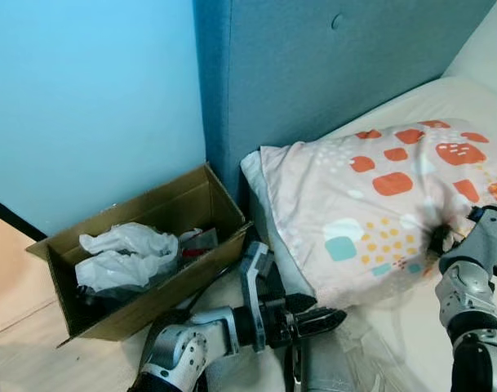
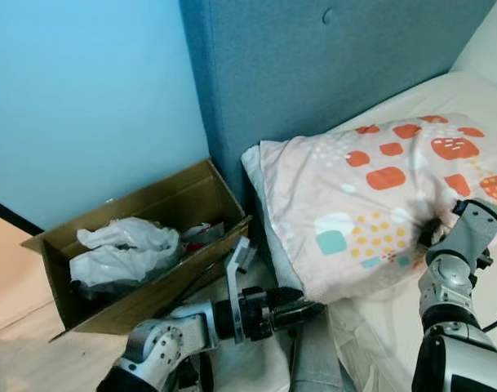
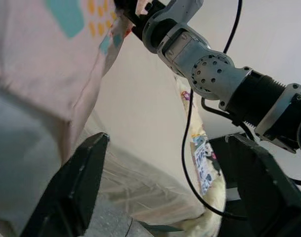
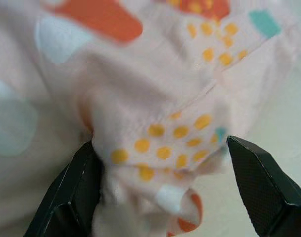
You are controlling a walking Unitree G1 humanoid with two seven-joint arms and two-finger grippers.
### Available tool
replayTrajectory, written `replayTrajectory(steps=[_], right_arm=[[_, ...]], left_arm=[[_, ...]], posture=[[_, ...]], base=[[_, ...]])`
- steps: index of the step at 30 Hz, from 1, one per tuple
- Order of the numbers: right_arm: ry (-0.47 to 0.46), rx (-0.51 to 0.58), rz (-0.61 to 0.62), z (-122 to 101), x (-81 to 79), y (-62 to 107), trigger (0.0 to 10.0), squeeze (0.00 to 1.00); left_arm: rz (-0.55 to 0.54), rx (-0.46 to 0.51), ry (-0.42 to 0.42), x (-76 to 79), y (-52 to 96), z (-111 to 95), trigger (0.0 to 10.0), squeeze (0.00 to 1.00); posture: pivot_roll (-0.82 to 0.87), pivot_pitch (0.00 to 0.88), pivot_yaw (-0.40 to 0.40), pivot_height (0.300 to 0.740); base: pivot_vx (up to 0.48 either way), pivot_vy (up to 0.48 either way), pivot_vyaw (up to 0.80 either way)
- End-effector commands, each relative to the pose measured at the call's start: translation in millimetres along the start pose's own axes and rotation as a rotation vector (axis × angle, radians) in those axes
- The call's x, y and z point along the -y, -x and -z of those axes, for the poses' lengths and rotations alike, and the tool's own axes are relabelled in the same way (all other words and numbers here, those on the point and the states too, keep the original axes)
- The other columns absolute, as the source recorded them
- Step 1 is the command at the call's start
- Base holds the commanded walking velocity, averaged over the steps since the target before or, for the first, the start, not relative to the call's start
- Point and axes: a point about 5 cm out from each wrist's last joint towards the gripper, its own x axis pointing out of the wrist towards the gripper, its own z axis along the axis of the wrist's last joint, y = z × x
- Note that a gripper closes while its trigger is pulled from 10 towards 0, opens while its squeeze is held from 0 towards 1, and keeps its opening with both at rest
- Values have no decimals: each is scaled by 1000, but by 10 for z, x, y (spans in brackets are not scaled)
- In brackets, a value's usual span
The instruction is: Clean up the room
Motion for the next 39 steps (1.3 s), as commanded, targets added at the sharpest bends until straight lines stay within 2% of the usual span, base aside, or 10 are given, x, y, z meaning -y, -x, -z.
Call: replayTrajectory(steps=[1, 7, 16, 17, 18, 19, 22, 26, 35, 39], right_arm=[[24, 26, -29, -13, -81, 17, 10000, 1000], [-23, 28, -224, -6, -437, 95, 10000, 1000], [207, -42, -695, 91, -874, 306, 10000, 1000], [232, -31, -828, 69, -980, 397, 10000, 718], [232, -31, -828, 69, -980, 397, 10000, 718], [268, 6, -1020, 33, -1129, 576, 10000, 0], [320, -10, -1524, 86, -1430, 1245, 10000, 0], [419, -99, -1736, 269, -1539, 1586, 10000, 0], [587, -246, -1837, 518, -1631, 1817, 10000, 0], [724, -421, -1688, 723, -1597, 1795, 10000, 0]], left_arm=[[-88, -36, -53, -140, 89, 55, 10000, 1000], [-412, 110, -159, -542, 355, -222, 10000, 1000], [-820, 119, -271, -942, 873, -295, 10000, 1000], [-889, 103, -284, -1002, 1014, -273, 10000, 1000], [-889, 103, -284, -1002, 1014, -273, 10000, 1000], [-955, 87, -304, -1051, 1162, -250, 10000, 1000], [-1071, 88, -315, -1123, 1476, -208, 10000, 1000], [-1137, 113, -313, -1154, 1643, -168, 10000, 1000], [-1188, 141, -302, -1170, 1722, -85, 10000, 1000], [-1191, 150, -299, -1177, 1684, -53, 10000, 1000]], posture=[[-13, 211, -19, 598], [-15, 183, -23, 598], [-46, 163, -20, 598], [-49, 159, -22, 598], [-49, 159, -22, 598], [-46, 156, -26, 598], [-38, 148, -40, 598], [-28, 143, -58, 598], [-24, 139, -80, 598], [-31, 134, -89, 598]], base=[[0, 0, 0], [0, 0, 0], [0, 0, 0], [0, 0, 0], [0, 0, 0], [0, 0, 0], [0, 0, 0], [0, 0, 0], [0, 0, 0], [0, 0, 0]])
